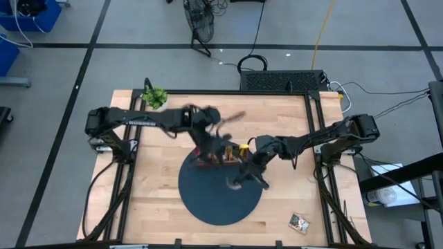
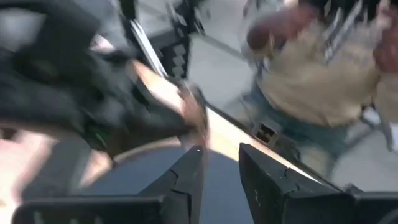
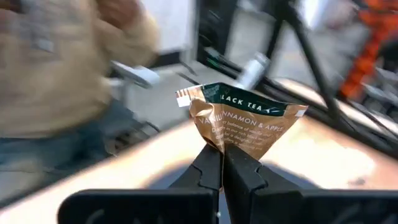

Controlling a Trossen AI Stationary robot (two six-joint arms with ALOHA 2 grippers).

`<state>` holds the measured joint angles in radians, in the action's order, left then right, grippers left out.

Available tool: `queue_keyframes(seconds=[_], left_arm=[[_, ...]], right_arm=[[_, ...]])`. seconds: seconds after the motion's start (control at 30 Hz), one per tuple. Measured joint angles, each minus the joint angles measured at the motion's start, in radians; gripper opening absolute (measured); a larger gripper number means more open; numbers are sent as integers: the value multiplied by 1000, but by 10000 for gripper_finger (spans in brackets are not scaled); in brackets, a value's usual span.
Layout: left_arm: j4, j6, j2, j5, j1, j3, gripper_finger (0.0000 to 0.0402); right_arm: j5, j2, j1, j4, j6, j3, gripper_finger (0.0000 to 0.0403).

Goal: Pick & Place Tea
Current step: Put the left brown tea bag into the middle section of the wooden organizer

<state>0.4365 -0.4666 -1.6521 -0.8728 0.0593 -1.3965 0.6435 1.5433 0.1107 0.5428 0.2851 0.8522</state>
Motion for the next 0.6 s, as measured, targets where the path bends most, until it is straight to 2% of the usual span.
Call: queue_keyframes(seconds=[0.13,0.23,0.3,0.37,0.43,0.5,0.6], left_arm=[[-188,38,38,-160,128,132,85],[-464,136,40,-311,213,257,70],[-687,277,29,-389,238,341,62],[-894,393,16,-368,223,405,57],[-994,454,13,-334,205,459,53],[-1021,448,13,-270,197,480,51],[-1000,425,13,-245,208,487,53]], right_arm=[[-121,0,-42,-70,23,-1,1],[-114,0,-81,-59,26,-1,1],[-114,-1,-110,-58,44,-1,1],[-114,-1,-138,-44,51,-1,1],[-87,0,-161,-21,73,0,2],[-42,6,-180,-1,78,0,2],[-13,8,-194,18,80,0,2]])
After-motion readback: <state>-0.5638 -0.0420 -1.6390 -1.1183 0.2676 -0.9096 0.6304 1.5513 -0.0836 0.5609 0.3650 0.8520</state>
